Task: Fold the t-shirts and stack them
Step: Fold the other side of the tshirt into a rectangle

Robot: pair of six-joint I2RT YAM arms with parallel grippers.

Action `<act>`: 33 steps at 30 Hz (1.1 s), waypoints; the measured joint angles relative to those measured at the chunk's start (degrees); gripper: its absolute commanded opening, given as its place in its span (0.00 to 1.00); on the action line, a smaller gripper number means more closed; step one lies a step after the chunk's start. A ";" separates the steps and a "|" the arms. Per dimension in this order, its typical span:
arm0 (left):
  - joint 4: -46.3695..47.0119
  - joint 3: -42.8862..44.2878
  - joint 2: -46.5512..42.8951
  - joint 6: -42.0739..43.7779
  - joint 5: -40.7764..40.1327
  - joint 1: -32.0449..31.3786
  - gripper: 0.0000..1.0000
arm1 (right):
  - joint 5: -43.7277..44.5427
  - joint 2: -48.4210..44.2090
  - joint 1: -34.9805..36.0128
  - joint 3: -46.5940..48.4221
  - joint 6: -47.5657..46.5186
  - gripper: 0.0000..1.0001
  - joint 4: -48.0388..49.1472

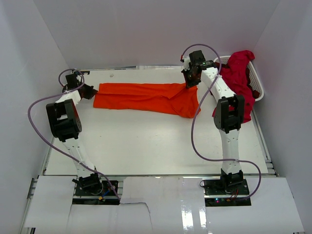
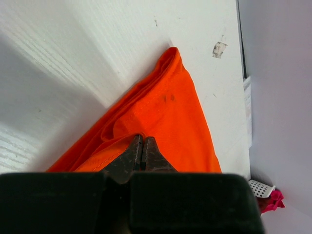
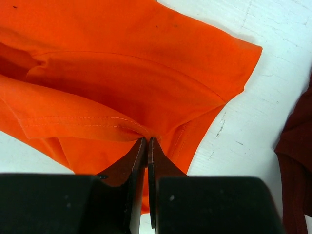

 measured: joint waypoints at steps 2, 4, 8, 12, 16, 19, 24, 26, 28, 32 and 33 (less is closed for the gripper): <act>0.02 0.24 0.85 0.07 -0.11 0.00 0.00 | -0.04 0.31 -0.15 -0.02 0.00 0.08 0.42; -0.11 0.24 1.55 0.11 -0.22 0.00 0.00 | -0.02 0.42 -0.22 -0.11 0.02 0.08 1.33; -0.26 0.42 2.29 0.13 -0.42 -0.04 0.00 | 0.00 0.42 -0.33 -0.61 0.07 0.08 3.98; -0.13 1.46 3.06 0.13 -0.48 -0.15 0.00 | 0.02 0.48 -0.42 -2.19 0.11 0.08 6.71; 0.33 2.10 4.39 0.09 -0.52 -0.31 0.00 | 0.07 1.25 -0.46 -2.29 0.13 0.08 8.35; 0.44 2.27 5.62 -0.02 -0.52 -0.31 0.00 | 0.07 1.84 -0.48 -2.40 0.15 0.08 9.53; 0.59 2.82 6.38 -0.26 -0.46 -0.31 0.00 | 0.07 2.84 -0.59 -2.67 0.20 0.08 11.34; 0.85 3.06 6.45 -0.33 -0.44 -0.33 0.00 | 0.11 3.63 -0.66 -2.69 0.22 0.08 12.13; 1.38 3.13 6.47 -0.48 -0.39 -0.33 0.00 | 0.22 4.55 -0.74 -2.73 0.22 0.08 12.74; 2.78 3.13 6.47 -0.94 -0.26 -0.33 0.00 | 0.22 5.99 -0.87 -3.02 0.22 0.08 13.64; 3.34 3.10 6.47 -1.11 -0.11 -0.33 0.00 | 0.24 6.19 -0.92 -3.08 0.22 0.08 13.68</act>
